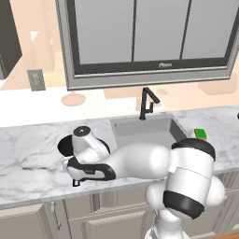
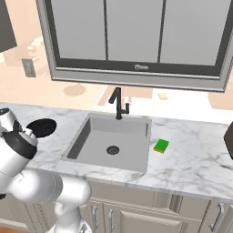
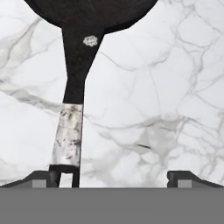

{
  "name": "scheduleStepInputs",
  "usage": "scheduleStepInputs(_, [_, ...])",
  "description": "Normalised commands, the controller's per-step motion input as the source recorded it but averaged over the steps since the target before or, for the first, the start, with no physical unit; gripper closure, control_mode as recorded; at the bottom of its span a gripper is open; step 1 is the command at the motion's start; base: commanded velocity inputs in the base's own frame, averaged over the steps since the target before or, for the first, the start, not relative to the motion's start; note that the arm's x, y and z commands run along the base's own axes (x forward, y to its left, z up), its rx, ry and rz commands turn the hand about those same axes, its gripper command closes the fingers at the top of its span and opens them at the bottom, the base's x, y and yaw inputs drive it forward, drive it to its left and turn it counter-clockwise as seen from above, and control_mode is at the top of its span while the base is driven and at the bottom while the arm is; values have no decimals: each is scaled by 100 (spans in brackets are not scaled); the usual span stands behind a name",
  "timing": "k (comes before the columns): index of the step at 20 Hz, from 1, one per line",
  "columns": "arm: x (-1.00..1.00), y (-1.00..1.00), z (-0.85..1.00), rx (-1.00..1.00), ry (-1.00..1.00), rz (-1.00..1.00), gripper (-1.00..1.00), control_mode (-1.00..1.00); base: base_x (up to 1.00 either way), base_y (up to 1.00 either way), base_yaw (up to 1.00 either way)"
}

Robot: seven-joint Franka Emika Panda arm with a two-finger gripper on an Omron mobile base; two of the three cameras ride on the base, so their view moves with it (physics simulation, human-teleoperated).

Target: Pick the pan and sponge and place them into the sink. Then turn on the water.

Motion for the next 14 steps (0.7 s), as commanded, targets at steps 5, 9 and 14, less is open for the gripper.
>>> scheduleStepInputs(5, [14,8,-17,0,0,0,-100,-100,0,0,0])
scheduleStepInputs(9, [14,12,-17,0,0,0,-100,-100,0,0,0])
scheduleStepInputs(14, [10,17,-14,0,0,0,-100,-100,0,0,0])
